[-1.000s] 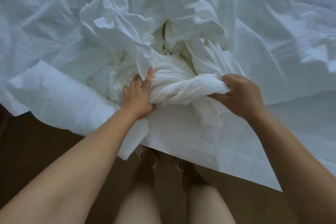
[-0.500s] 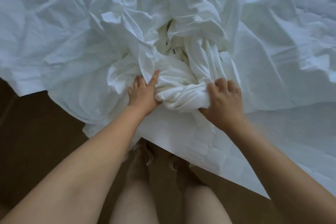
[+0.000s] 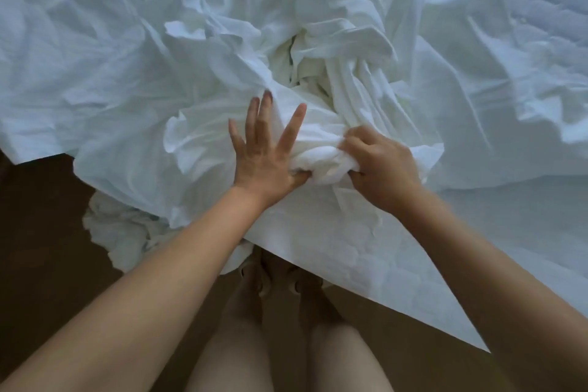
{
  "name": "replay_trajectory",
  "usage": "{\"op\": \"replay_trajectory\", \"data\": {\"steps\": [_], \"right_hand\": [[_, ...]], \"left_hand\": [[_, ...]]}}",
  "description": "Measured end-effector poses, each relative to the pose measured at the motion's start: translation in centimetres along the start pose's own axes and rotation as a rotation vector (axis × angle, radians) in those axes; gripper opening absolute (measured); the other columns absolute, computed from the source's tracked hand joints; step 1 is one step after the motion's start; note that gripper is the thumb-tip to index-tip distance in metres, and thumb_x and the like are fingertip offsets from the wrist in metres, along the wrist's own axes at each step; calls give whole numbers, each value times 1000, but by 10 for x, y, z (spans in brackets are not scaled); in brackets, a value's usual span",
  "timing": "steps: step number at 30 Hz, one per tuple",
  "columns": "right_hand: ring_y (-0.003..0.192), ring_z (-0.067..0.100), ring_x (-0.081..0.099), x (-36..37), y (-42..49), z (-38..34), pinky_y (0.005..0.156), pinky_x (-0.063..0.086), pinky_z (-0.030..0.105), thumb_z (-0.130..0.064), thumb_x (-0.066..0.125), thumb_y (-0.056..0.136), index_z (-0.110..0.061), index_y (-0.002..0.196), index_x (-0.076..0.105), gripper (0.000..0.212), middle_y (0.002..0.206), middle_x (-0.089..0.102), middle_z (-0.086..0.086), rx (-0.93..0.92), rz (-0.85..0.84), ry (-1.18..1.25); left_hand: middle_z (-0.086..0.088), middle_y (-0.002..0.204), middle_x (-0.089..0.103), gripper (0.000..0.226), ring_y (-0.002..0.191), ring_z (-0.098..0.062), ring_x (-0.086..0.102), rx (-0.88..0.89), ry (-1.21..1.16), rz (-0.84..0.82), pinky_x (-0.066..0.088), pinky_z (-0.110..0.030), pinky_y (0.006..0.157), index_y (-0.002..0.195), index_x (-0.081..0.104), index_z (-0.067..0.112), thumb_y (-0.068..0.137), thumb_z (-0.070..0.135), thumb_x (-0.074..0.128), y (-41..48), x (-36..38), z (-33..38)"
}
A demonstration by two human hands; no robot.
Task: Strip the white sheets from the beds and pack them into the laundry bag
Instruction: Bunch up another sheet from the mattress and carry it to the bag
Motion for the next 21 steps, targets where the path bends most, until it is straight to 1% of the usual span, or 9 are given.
{"op": "replay_trajectory", "data": {"steps": [2, 4, 7, 10, 12, 14, 17, 19, 21], "right_hand": [[69, 33, 66, -39, -15, 23, 57, 53, 35, -13, 59, 68, -6, 91, 69, 26, 110, 65, 13, 62, 100, 68], [80, 31, 66, -76, -29, 42, 65, 54, 36, -9, 58, 70, -5, 94, 69, 26, 106, 66, 10, 117, 184, 152], [76, 8, 60, -125, -46, 61, 70, 46, 16, -5, 62, 69, -10, 91, 67, 23, 86, 67, -7, 218, 262, 344], [71, -12, 55, -168, -66, 82, 65, 38, 5, -11, 60, 70, -19, 91, 62, 22, 76, 61, -33, 318, 402, 441], [70, -13, 54, -187, -83, 102, 64, 39, 7, -6, 59, 74, -16, 90, 61, 19, 74, 62, -29, 399, 520, 450], [75, -4, 57, -195, -100, 122, 68, 39, 10, -1, 59, 76, -12, 94, 62, 21, 82, 65, -10, 500, 593, 398], [113, 36, 50, -186, -120, 129, 96, 35, 36, 1, 57, 69, -5, 127, 52, 59, 121, 54, 22, 572, 458, 74], [137, 39, 22, -168, -130, 118, 109, 21, 50, -11, 60, 67, -24, 147, 17, 91, 150, 26, 20, 544, 185, -3], [144, 29, -11, -145, -137, 106, 112, 6, 57, -29, 71, 69, -42, 142, -12, 111, 157, -10, 10, 515, -1, -24]], "left_hand": [[-15, 149, 6, 101, 139, -36, 10, 78, -40, 117, 22, -74, 97, 147, 13, 28, 67, 78, 50, 3, -9, 20], [-16, 150, 10, 102, 140, -36, 13, 189, -50, 152, 20, -73, 99, 146, 7, 29, 66, 80, 45, 7, -17, 47], [-22, 145, 35, 109, 135, -36, 34, 339, -38, 108, 25, -75, 95, 145, 6, 28, 59, 73, 56, 26, -24, 93], [-22, 117, 63, 105, 99, -37, 64, 321, -229, 8, 46, -52, 83, 148, 23, 18, 61, 56, 69, 59, -48, 134], [-19, 99, 68, 80, 83, -40, 64, 289, -384, -60, 45, -40, 72, 139, 44, 12, 71, 49, 60, 75, -73, 164], [-17, 92, 68, 63, 81, -41, 61, 270, -402, -67, 38, -36, 67, 129, 53, 12, 75, 45, 46, 85, -83, 195], [-14, 97, 67, 46, 89, -39, 59, 160, -481, -166, 41, -35, 69, 122, 57, 17, 81, 34, 46, 90, -80, 238], [-9, 97, 69, 33, 92, -35, 61, 90, -592, -287, 48, -38, 77, 116, 61, 20, 84, 26, 56, 92, -70, 261], [-5, 91, 70, 27, 87, -28, 66, 3, -859, -411, 53, -38, 79, 105, 66, 19, 79, 19, 58, 93, -65, 280]]}}
Point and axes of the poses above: each hand's wrist, its own y-axis towards the middle knuckle, its own x-axis out of the palm, z = x × y, the point moved 1 cm from there along y, towards the middle knuckle
